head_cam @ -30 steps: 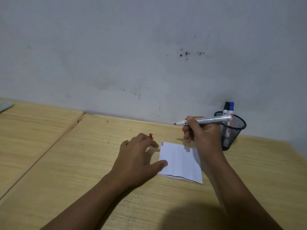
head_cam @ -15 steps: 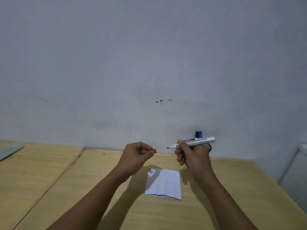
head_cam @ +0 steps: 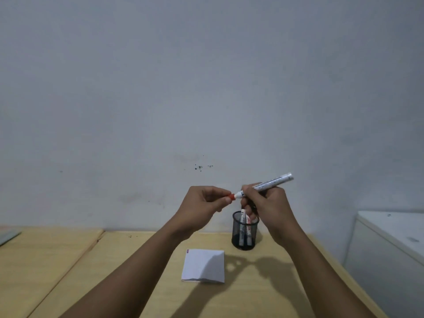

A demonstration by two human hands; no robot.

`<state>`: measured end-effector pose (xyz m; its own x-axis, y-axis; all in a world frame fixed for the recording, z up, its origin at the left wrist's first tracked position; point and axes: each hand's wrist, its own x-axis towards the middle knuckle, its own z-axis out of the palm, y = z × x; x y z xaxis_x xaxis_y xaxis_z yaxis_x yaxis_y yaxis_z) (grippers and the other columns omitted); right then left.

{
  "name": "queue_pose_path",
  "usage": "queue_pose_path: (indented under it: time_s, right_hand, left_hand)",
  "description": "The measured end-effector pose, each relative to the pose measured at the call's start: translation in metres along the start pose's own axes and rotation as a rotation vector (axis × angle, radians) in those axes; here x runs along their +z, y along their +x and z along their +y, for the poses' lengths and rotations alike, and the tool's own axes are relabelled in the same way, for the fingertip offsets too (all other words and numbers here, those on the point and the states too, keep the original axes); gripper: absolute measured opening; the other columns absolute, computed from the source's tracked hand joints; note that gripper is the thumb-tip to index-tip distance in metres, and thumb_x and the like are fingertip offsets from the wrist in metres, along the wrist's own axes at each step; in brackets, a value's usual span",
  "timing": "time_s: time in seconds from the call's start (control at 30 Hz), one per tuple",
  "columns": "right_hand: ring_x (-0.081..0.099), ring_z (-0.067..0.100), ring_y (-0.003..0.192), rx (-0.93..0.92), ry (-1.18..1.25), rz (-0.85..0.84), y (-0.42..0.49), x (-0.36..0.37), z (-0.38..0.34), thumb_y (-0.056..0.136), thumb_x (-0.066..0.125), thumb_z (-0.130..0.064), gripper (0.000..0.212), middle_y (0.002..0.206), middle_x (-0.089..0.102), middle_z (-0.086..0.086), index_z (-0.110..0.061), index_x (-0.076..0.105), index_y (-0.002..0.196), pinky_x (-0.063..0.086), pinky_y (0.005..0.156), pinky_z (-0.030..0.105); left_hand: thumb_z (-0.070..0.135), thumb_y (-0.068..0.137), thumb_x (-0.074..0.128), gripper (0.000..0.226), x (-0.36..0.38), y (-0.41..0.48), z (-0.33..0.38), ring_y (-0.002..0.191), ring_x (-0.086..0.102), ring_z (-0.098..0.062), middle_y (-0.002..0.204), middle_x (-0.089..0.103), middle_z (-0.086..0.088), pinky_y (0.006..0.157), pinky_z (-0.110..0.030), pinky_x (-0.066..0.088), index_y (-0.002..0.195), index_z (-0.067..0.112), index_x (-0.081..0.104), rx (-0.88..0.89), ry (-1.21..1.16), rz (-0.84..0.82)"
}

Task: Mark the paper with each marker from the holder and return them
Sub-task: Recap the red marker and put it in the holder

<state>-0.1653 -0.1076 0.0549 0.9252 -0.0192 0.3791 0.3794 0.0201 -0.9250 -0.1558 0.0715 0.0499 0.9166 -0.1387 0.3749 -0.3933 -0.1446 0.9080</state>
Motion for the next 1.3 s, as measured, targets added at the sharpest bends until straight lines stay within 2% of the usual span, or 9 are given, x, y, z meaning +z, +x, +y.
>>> queue_pose_path:
  time_s: [0.17, 0.27, 0.43, 0.57, 0.73, 0.9, 1.0, 1.13, 1.3]
  right_hand:
    - [0.054, 0.016, 0.052, -0.038, 0.023, 0.004, 0.0, -0.014, -0.017, 0.096, 0.064, -0.024, 0.03, 0.066, 0.065, 0.01, 0.004, 0.073, 0.089, 0.044, 0.049, 0.026]
    - [0.051, 0.013, 0.049, 0.017, 0.057, 0.039, 0.003, -0.019, -0.021, 0.095, 0.064, -0.028, 0.034, 0.066, 0.062, 0.01, 0.006, 0.068, 0.089, 0.042, 0.046, 0.025]
    - [0.053, 0.014, 0.047, 0.165, -0.077, 0.103, 0.014, -0.024, -0.009, 0.094, 0.06, -0.046, 0.049, 0.063, 0.064, 0.01, 0.001, 0.07, 0.085, 0.042, 0.047, 0.028]
    - [0.056, 0.01, 0.066, -0.184, -0.69, 0.327, 0.024, -0.03, 0.023, 0.089, 0.066, -0.047, 0.03, 0.081, 0.062, -0.003, -0.018, 0.063, 0.093, 0.049, 0.059, 0.032]
    - [0.061, 0.006, 0.073, -0.356, -0.808, 0.144, 0.045, -0.034, 0.054, 0.091, 0.068, -0.036, 0.016, 0.103, 0.057, -0.01, -0.028, 0.066, 0.105, 0.056, 0.064, 0.034]
    - [0.063, 0.002, 0.079, -0.262, -0.594, 0.229, 0.073, -0.044, 0.077, 0.091, 0.071, -0.022, 0.009, 0.092, 0.067, -0.006, -0.023, 0.065, 0.098, 0.054, 0.07, 0.023]
    - [0.065, 0.006, 0.081, -0.179, -0.562, 0.214, 0.083, -0.05, 0.097, 0.095, 0.067, -0.017, 0.032, 0.09, 0.066, -0.008, -0.026, 0.054, 0.123, 0.051, 0.066, 0.015]
    - [0.067, 0.008, 0.083, -0.128, -0.617, 0.195, 0.092, -0.057, 0.131, 0.096, 0.064, -0.016, 0.062, 0.096, 0.064, -0.01, -0.041, 0.028, 0.14, 0.06, 0.07, 0.026]
    - [0.067, 0.013, 0.086, -0.085, -0.799, 0.134, 0.104, -0.065, 0.155, 0.098, 0.059, -0.027, 0.054, 0.098, 0.066, -0.008, -0.046, 0.027, 0.137, 0.063, 0.071, 0.039]
  left_hand:
    - [0.008, 0.082, 0.077, 0.012, 0.018, 0.005, 0.021, 0.076, 0.07, -0.003, 0.085, 0.078, 0.0, 0.067, -0.012, 0.049, 0.094, 0.01, 0.078, 0.121, -0.02, 0.005]
    - [0.015, 0.08, 0.08, 0.01, 0.029, 0.009, 0.024, 0.07, 0.064, 0.001, 0.075, 0.074, 0.01, 0.059, -0.008, 0.043, 0.089, 0.019, 0.079, 0.244, 0.196, 0.12]
    - [0.027, 0.08, 0.079, 0.014, 0.035, 0.021, 0.011, 0.073, 0.06, -0.007, 0.079, 0.072, 0.014, 0.069, -0.027, 0.052, 0.094, 0.027, 0.078, 0.383, 0.508, 0.206]
    - [0.031, 0.083, 0.076, 0.016, 0.034, 0.036, 0.004, 0.074, 0.058, -0.006, 0.084, 0.072, 0.016, 0.069, -0.032, 0.053, 0.098, 0.03, 0.075, 0.429, 0.638, 0.255]
    - [0.033, 0.083, 0.076, 0.024, 0.044, 0.053, -0.01, 0.071, 0.059, -0.005, 0.086, 0.074, 0.015, 0.069, -0.028, 0.053, 0.106, 0.027, 0.073, 0.486, 0.605, 0.18]
    - [0.043, 0.085, 0.07, 0.031, 0.053, 0.078, -0.041, 0.074, 0.064, -0.003, 0.09, 0.074, 0.015, 0.072, -0.029, 0.056, 0.113, 0.028, 0.069, 0.263, 0.586, 0.164]
    - [0.043, 0.086, 0.069, 0.033, 0.064, 0.097, -0.074, 0.083, 0.066, -0.007, 0.098, 0.075, 0.009, 0.08, -0.034, 0.057, 0.113, 0.025, 0.068, 0.089, 0.63, 0.134]
    - [0.038, 0.087, 0.069, 0.037, 0.082, 0.117, -0.108, 0.096, 0.064, -0.014, 0.115, 0.069, 0.002, 0.089, -0.038, 0.055, 0.119, 0.021, 0.06, -0.077, 0.689, 0.088]
    - [0.03, 0.091, 0.065, 0.035, 0.098, 0.134, -0.133, 0.102, 0.066, -0.02, 0.122, 0.068, -0.003, 0.085, -0.039, 0.056, 0.122, 0.02, 0.053, -0.147, 0.681, 0.029]
